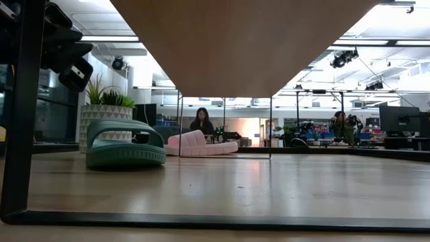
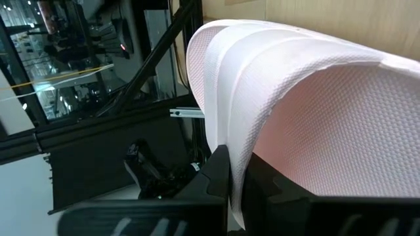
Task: Pick and place slides into the shelf
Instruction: Put the bottom pink slides on the shelf
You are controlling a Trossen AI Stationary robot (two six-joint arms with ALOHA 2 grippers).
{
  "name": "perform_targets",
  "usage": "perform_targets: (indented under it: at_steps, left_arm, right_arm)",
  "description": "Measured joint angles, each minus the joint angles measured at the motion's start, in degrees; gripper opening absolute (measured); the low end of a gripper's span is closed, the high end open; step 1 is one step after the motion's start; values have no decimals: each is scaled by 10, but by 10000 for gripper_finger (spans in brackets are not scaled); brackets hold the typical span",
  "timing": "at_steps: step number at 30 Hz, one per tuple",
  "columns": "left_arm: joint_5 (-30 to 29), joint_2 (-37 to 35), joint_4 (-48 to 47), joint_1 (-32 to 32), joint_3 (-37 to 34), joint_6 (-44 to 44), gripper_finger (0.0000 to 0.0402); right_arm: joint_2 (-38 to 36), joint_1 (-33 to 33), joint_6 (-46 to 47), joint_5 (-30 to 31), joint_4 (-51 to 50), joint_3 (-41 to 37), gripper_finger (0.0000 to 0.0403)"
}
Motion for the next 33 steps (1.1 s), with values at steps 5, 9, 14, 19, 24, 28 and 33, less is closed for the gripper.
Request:
perform_targets:
  at_steps: [5, 9, 14, 19, 24, 28, 33]
  left_arm:
    - [0, 0, 0, 0, 0, 0, 85]
    - [0, 0, 0, 0, 0, 0, 85]
    - [0, 0, 0, 0, 0, 0, 85]
    - [0, 0, 0, 0, 0, 7, 85]
    - [0, 0, 0, 0, 0, 11, 85]
    - [0, 0, 0, 0, 0, 11, 85]
    - [0, 0, 0, 0, 0, 11, 85]
  right_arm:
    - [0, 0, 1, -1, -2, 0, 0]
    - [0, 0, 3, 1, -7, 0, 0]
    - [0, 0, 3, 2, -9, 0, 0]
    - [1, -3, 3, 3, -12, 0, 0]
    - [16, -5, 3, -4, 11, 0, 0]
    - [28, -5, 4, 3, 43, 0, 0]
    - [29, -5, 3, 6, 45, 0, 0]
